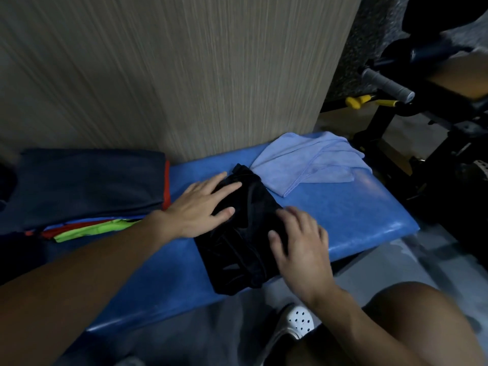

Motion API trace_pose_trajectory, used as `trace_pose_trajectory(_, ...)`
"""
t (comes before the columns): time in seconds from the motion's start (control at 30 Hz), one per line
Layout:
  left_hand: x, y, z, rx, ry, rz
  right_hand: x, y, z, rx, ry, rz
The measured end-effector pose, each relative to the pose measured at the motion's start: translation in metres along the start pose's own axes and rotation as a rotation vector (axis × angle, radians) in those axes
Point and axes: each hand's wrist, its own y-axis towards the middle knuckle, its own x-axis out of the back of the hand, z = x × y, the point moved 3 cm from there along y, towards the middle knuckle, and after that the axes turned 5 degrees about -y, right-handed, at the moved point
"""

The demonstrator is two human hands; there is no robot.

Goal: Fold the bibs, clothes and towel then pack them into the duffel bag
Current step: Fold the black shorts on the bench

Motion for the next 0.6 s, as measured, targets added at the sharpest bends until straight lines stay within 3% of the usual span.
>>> trace_pose_trajectory(0.1,-0.007,-0.003,-0.004,0.084,0.105,0.097,-0.001,0.011,-0.015,-0.299,0.033,0.117)
trace_pose_trajectory(0.23,-0.004,-0.015,-0.012,0.189,0.184,0.072,-0.005,0.022,-0.016,-0.263,0.002,0.184)
trace_pose_trajectory(0.4,0.008,-0.032,-0.029,0.433,0.138,0.187,-0.004,0.036,-0.023,-0.236,-0.048,0.124)
trace_pose_trajectory(0.53,0.044,0.0,-0.024,0.243,0.187,-0.118,-0.007,0.037,-0.023,-0.142,-0.063,0.103)
trace_pose_trajectory(0.6,0.045,0.021,-0.012,0.172,0.01,-0.096,-0.007,0.035,-0.02,-0.076,-0.043,0.089)
